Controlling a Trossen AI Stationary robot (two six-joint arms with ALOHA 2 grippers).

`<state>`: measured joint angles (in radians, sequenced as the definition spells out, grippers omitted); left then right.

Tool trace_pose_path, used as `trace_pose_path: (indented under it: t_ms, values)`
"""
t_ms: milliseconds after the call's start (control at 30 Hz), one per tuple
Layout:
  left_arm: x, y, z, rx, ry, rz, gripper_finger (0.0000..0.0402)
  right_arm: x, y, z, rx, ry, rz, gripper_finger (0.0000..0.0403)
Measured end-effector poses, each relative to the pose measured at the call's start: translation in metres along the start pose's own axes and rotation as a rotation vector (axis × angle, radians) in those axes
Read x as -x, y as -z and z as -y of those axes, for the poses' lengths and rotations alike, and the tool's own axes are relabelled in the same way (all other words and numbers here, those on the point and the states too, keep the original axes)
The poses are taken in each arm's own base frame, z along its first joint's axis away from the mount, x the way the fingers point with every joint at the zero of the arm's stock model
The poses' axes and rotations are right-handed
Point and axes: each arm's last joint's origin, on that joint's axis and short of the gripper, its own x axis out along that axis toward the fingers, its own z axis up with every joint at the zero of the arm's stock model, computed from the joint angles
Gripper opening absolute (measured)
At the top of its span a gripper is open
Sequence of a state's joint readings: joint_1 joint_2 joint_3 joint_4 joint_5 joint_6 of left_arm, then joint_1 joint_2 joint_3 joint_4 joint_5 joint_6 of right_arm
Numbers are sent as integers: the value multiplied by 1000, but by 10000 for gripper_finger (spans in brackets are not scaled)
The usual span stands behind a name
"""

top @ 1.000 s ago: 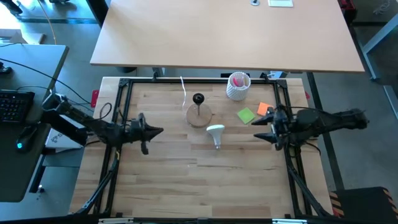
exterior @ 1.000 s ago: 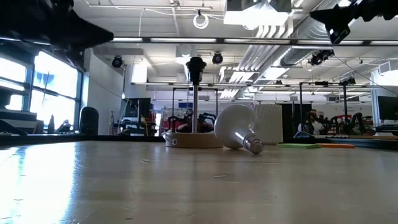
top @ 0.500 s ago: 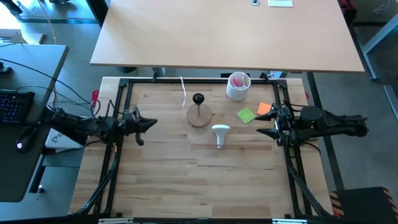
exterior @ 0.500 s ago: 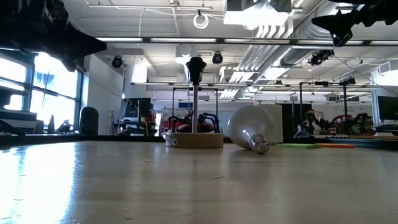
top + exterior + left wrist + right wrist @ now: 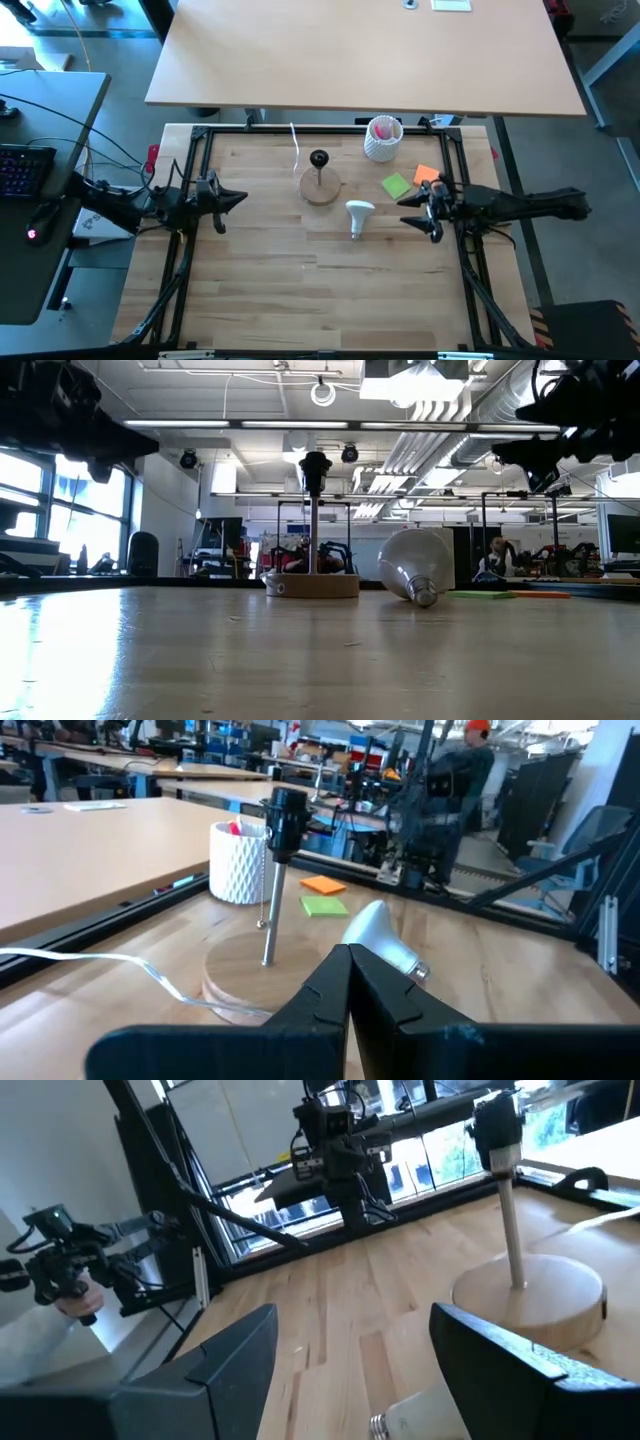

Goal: Screw lightbulb
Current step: Return to Home Position

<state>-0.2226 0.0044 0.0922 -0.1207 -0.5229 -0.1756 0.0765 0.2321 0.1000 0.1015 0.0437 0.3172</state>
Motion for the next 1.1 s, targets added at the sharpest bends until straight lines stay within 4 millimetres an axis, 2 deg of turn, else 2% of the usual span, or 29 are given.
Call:
trace_pose_path:
  t_ms: [133, 200, 533, 767, 1000, 1100]
  values:
    - [0, -1, 0, 9, 8, 8, 0, -1, 19, 6, -35, -7, 23, 259]
    - [0, -1, 1, 12, 17, 10, 0, -1, 20, 7, -42, 0, 22, 259]
    - [0, -1, 1, 3, 18, 9, 0, 2, 13, 5, 153, -2, 97, 259]
    - [0, -1, 1, -8, 17, 4, 0, 13, 18, 8, 146, 15, 64, 259]
    - [0, 1, 0, -5, 14, -17, 0, 20, -1, 2, 203, 9, 42, 259]
    - [0, 4, 0, -16, 9, -38, 0, 19, 3, 3, 211, 10, 36, 259]
